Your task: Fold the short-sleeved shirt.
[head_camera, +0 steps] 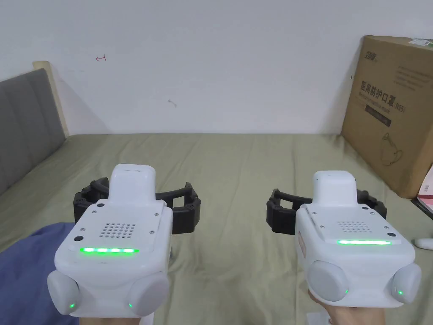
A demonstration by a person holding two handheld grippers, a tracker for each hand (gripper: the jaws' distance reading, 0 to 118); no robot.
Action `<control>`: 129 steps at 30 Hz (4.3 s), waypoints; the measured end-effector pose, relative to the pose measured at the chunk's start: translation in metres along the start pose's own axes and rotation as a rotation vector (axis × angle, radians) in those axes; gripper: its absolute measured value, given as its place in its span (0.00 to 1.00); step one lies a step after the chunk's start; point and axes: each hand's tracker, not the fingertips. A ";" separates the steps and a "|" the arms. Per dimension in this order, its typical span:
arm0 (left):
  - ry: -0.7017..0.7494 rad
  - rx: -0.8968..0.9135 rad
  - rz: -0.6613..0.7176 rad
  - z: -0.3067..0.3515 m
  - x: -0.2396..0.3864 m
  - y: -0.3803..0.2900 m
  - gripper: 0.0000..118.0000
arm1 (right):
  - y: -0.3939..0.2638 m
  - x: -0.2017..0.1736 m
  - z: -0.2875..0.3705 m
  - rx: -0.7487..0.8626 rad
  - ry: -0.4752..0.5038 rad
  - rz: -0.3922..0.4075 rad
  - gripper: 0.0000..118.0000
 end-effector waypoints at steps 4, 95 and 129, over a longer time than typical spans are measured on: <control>-0.012 -0.017 0.019 -0.005 -0.005 0.002 1.00 | 0.010 -0.011 0.009 0.035 -0.087 0.072 0.98; 0.083 -0.791 0.450 -0.205 -0.206 -0.137 0.05 | -0.064 -0.112 -0.089 -0.376 0.416 -0.123 0.00; -0.775 -0.950 0.070 -0.130 0.193 -0.129 0.96 | -0.077 0.116 -0.029 -0.347 -0.028 -0.376 0.00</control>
